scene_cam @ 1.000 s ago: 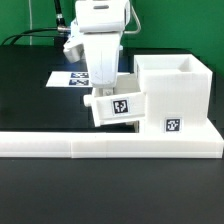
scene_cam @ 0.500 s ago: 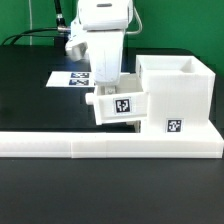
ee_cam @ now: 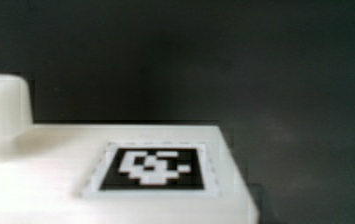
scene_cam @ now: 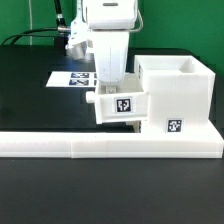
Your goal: Assemble drawer
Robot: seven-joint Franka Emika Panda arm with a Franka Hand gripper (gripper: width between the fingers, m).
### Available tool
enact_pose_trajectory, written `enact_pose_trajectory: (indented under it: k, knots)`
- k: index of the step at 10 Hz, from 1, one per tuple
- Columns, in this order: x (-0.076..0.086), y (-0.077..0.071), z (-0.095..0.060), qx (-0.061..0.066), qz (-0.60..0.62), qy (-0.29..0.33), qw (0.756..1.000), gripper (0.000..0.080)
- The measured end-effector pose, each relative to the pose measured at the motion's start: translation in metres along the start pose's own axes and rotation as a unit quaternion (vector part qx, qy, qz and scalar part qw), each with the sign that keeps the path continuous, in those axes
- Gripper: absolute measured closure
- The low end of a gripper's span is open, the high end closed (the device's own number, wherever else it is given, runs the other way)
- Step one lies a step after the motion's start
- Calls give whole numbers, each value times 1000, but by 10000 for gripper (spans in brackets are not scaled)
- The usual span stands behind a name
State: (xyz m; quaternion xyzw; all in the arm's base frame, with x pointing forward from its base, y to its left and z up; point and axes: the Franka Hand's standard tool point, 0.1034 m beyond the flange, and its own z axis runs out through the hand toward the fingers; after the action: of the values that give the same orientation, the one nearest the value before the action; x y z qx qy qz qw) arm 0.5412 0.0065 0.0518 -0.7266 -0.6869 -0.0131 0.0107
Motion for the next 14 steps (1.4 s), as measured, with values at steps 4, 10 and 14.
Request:
enact_pose_trajectory:
  k: [4, 10, 14]
  knots:
    - [2, 2, -2, 8, -29, -12, 999, 752]
    - [2, 5, -3, -3, -67, -21, 998, 752]
    - [2, 5, -2, -4, -44, -22, 999, 752]
